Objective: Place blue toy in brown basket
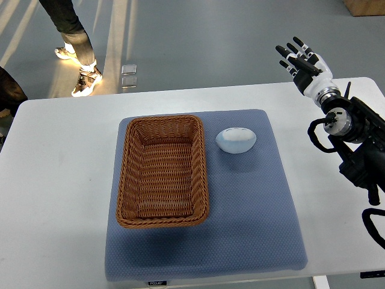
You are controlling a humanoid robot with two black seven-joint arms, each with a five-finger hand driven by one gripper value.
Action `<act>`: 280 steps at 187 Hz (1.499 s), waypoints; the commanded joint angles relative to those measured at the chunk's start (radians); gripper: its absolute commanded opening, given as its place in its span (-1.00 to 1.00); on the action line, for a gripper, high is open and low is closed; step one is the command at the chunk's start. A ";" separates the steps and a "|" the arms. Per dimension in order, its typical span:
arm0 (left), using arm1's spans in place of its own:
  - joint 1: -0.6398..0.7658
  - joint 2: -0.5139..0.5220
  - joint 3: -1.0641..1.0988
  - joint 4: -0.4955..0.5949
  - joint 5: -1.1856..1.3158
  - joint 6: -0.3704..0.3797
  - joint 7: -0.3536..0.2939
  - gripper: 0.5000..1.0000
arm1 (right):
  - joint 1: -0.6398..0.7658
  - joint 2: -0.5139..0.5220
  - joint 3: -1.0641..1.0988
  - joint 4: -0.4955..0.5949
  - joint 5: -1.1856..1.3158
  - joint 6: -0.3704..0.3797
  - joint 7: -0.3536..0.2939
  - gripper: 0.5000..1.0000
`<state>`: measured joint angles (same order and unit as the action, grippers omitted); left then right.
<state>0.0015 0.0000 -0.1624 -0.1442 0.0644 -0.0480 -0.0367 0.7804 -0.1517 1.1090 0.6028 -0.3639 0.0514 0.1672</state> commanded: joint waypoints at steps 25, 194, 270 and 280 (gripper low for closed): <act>0.000 0.000 0.000 0.000 0.000 0.000 0.000 1.00 | 0.000 -0.003 0.000 0.003 0.000 -0.002 -0.002 0.64; 0.000 0.000 0.001 0.000 0.000 0.000 0.000 1.00 | 0.065 -0.325 -0.265 0.253 -0.069 -0.051 -0.072 0.64; 0.000 0.000 0.000 0.000 0.000 0.000 0.000 1.00 | 0.220 -0.394 -0.429 0.365 -0.636 0.350 -0.077 0.64; 0.000 0.000 0.001 0.000 0.000 0.000 0.000 1.00 | 0.232 -0.396 -0.431 0.380 -0.696 0.413 -0.080 0.64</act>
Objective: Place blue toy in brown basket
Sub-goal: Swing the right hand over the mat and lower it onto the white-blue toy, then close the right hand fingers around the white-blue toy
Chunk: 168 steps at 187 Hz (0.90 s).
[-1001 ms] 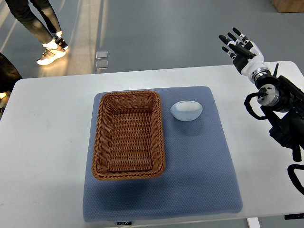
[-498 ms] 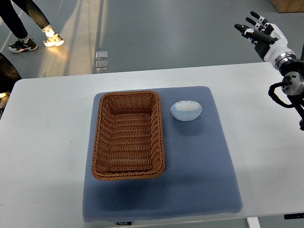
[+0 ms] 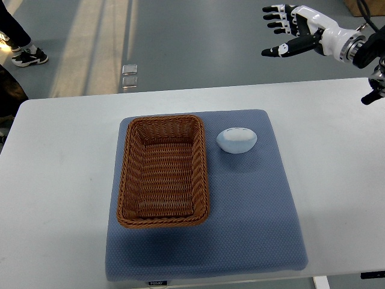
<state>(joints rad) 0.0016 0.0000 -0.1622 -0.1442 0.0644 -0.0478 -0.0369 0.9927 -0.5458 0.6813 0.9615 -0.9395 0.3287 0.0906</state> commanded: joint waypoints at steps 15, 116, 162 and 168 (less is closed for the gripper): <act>0.000 0.000 0.000 0.000 0.000 0.000 0.000 1.00 | 0.049 -0.006 -0.003 0.039 -0.206 0.190 -0.008 0.64; 0.000 0.000 0.001 0.000 0.000 0.000 0.000 1.00 | 0.095 0.090 -0.192 0.152 -0.605 0.233 -0.014 0.63; 0.000 0.000 0.000 0.000 0.000 0.000 0.000 1.00 | 0.087 0.144 -0.304 0.131 -0.691 0.158 -0.058 0.60; 0.000 0.000 0.001 0.000 0.000 0.000 0.000 1.00 | 0.087 0.144 -0.319 0.122 -0.700 0.141 -0.058 0.60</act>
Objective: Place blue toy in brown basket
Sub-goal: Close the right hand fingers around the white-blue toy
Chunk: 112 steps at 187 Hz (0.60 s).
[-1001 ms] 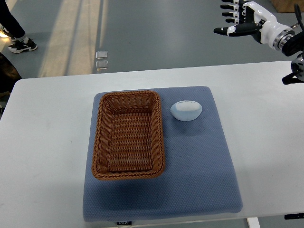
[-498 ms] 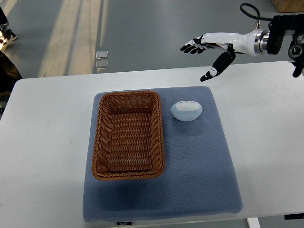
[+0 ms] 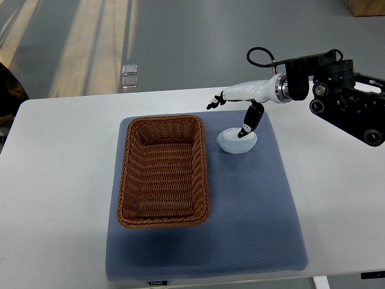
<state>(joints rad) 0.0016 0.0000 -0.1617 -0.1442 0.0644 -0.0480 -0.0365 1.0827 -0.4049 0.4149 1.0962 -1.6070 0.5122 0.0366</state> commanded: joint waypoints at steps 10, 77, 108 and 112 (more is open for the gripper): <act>0.000 0.000 -0.001 0.000 0.000 0.000 0.000 1.00 | -0.001 0.003 -0.071 -0.029 -0.037 -0.061 -0.004 0.60; 0.000 0.000 -0.001 0.000 0.000 0.000 0.000 1.00 | -0.003 0.032 -0.103 -0.038 -0.059 -0.066 -0.006 0.58; 0.000 0.000 -0.001 0.000 0.000 0.000 0.000 1.00 | -0.023 0.075 -0.105 -0.084 -0.091 -0.098 -0.007 0.56; 0.000 0.000 -0.001 0.000 0.000 -0.001 0.000 1.00 | -0.024 0.081 -0.105 -0.098 -0.096 -0.103 -0.007 0.56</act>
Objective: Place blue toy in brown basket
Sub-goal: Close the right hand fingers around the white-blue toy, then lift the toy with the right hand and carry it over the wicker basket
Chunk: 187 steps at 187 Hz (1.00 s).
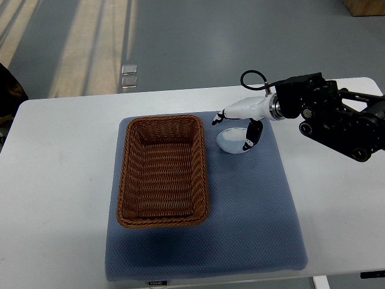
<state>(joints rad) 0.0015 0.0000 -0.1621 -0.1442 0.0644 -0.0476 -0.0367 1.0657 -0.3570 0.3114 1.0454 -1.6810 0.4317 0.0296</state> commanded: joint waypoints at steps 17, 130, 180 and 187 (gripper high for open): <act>0.000 0.000 0.001 0.000 0.000 0.000 0.000 1.00 | -0.012 0.049 -0.002 -0.082 -0.025 -0.028 0.000 0.54; 0.000 0.000 -0.001 0.000 0.000 0.000 0.000 1.00 | -0.016 0.061 -0.041 -0.096 -0.026 -0.034 0.001 -0.48; 0.000 0.000 0.001 0.000 0.000 0.000 0.000 1.00 | -0.006 0.058 -0.040 -0.096 -0.023 -0.025 0.001 -1.00; 0.000 0.000 0.001 0.000 0.000 -0.002 0.000 1.00 | 0.002 0.056 -0.040 -0.096 -0.023 -0.025 0.001 -1.00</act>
<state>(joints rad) 0.0015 0.0000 -0.1621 -0.1442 0.0644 -0.0479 -0.0369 1.0561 -0.2970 0.2700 0.9495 -1.7056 0.4056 0.0307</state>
